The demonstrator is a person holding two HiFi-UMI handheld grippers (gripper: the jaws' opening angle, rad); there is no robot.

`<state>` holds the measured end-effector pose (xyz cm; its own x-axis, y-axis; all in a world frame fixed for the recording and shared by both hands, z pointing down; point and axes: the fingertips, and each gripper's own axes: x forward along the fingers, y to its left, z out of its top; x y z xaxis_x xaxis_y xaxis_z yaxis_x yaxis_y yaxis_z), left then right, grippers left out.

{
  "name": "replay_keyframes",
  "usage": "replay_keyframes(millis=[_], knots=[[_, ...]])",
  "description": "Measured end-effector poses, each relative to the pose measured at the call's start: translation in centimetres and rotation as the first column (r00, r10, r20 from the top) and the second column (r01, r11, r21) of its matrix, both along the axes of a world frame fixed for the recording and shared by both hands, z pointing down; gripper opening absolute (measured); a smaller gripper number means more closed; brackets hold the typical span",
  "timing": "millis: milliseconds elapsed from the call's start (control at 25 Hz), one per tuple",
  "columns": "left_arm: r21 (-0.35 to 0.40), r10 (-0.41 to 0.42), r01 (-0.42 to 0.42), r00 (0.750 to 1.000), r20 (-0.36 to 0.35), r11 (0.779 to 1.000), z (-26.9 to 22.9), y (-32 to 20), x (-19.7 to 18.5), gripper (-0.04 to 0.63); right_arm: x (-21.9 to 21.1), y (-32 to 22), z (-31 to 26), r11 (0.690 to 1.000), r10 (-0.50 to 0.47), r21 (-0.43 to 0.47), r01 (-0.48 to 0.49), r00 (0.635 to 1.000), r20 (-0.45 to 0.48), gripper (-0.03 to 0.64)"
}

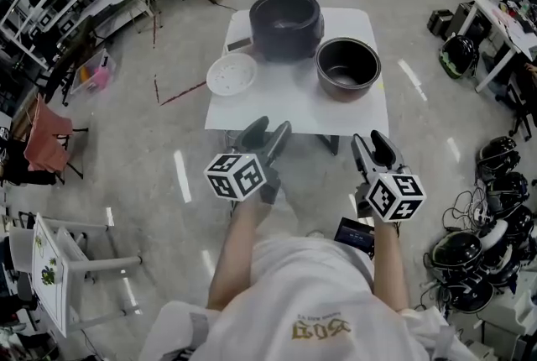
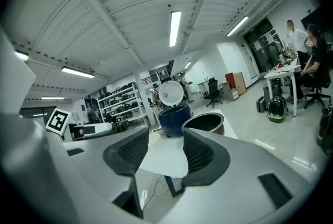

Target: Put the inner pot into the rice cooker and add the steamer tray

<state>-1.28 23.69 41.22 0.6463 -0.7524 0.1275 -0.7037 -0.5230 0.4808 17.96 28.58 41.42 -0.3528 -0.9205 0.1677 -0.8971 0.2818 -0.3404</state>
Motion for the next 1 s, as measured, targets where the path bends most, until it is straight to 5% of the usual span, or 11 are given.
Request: replay_keyframes(millis=[440,1000], knots=[[-0.072,0.03,-0.03,1.0,-0.003,0.997,2.8,-5.7,1.4,0.279,3.2,-4.4,2.4,0.994,0.084,-0.067,-0.082,0.996,0.016,0.199],[-0.19,0.191,-0.181,0.981,0.041,0.965,8.5,-24.1,8.9,0.264,9.2,-21.2,6.7,0.96,0.188,-0.206,-0.192,0.981,-0.038,0.198]])
